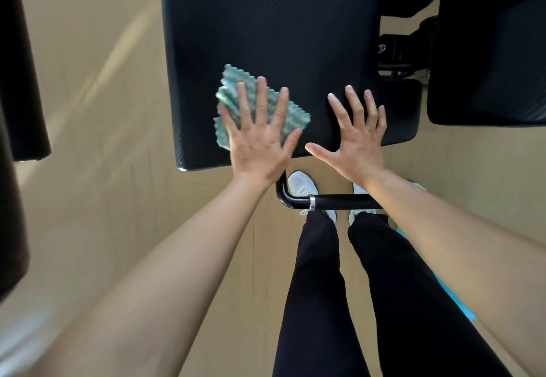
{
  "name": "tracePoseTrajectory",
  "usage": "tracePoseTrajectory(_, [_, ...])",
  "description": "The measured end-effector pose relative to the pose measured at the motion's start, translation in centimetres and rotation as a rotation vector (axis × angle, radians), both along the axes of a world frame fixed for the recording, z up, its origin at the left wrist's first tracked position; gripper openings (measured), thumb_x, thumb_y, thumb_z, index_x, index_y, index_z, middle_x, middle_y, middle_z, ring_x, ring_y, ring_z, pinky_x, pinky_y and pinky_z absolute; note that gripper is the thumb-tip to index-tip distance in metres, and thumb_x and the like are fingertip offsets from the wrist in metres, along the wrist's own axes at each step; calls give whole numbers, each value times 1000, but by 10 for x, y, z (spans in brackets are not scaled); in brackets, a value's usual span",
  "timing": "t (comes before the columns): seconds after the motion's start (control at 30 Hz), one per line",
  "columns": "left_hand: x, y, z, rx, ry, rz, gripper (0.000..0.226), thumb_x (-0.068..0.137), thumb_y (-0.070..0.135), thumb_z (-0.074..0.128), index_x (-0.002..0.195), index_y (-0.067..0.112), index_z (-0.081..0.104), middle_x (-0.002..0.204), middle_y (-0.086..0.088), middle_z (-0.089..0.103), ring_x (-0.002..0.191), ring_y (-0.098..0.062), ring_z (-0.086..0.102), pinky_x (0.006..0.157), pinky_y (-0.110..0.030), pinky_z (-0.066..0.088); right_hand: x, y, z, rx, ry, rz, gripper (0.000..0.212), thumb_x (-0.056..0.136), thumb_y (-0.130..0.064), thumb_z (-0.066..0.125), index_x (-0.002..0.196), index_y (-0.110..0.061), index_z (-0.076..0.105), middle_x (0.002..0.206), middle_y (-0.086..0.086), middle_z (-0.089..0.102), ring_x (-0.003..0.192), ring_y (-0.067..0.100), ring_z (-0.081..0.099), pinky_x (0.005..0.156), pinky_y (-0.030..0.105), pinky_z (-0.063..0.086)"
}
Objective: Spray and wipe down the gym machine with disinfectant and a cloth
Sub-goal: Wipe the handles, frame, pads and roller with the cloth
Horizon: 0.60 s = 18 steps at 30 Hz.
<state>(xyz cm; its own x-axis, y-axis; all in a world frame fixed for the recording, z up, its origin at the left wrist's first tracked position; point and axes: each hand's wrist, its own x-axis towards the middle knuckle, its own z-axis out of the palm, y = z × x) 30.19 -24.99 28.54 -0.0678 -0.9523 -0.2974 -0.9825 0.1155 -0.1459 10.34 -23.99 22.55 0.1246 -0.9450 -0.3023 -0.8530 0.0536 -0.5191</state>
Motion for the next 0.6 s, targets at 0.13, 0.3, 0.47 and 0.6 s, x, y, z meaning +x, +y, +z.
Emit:
tracePoseTrajectory(0.13, [-13, 7, -6, 44, 20, -159, 69, 106, 66, 17, 166, 35, 2, 175, -5, -3, 159, -41, -3, 122, -70, 7, -2, -1, 0, 7, 6, 3, 102, 78, -87, 51, 162, -41, 14, 172, -4, 6, 159, 29, -4, 126, 58, 1])
tracePoseTrajectory(0.3, [33, 18, 12, 16, -70, 140, 80, 98, 79, 18, 164, 40, -1, 174, -4, -5, 156, -50, -3, 118, -76, -4, -1, -3, 6, 38, -29, -18, 102, 77, -85, 55, 161, -41, 17, 171, -5, 8, 159, 27, -4, 127, 56, 0])
tracePoseTrajectory(0.47, [61, 19, 32, -48, 17, 618, 85, 98, 77, 26, 165, 35, -5, 174, -10, -8, 156, -47, 9, 121, -70, 16, 6, -3, 8, 3, -69, -70, 99, 77, -77, 66, 159, -35, 29, 169, 0, 17, 158, 30, 3, 126, 58, 2])
tracePoseTrajectory(0.6, [55, -22, 33, -50, 109, 794, 93, 97, 76, 30, 165, 27, -8, 173, -15, 3, 153, -40, 21, 121, -61, 22, 17, -8, 12, -97, -72, -71, 92, 78, -67, 72, 154, -23, 43, 164, 9, 31, 154, 36, 20, 122, 62, 18])
